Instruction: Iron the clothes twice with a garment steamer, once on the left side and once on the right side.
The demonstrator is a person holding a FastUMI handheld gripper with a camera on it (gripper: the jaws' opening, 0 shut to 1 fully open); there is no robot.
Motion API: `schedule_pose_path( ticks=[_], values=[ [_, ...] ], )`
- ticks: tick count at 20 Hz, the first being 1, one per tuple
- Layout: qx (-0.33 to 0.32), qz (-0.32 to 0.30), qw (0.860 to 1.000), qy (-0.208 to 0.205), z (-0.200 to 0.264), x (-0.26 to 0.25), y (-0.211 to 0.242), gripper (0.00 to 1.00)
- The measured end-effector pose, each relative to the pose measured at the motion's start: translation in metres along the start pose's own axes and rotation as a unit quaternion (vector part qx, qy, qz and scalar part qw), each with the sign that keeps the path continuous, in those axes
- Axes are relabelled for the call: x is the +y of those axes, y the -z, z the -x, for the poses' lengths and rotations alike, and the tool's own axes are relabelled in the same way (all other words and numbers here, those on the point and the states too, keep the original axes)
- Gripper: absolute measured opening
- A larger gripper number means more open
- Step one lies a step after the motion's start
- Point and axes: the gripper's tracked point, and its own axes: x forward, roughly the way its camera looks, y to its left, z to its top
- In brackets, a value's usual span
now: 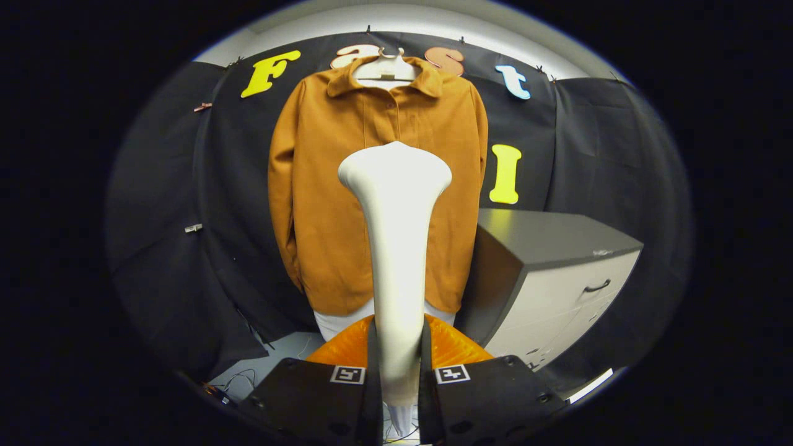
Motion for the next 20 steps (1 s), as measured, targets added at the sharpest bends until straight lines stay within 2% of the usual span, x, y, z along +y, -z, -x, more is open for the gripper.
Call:
schedule_pose_path(
  ticks=[13,20],
  values=[
    [-0.071,-0.022,0.997,0.000,0.068,-0.038,-0.147,0.26],
    [-0.098,-0.018,0.995,0.002,0.088,-0.049,-0.189,0.26]
  ],
)
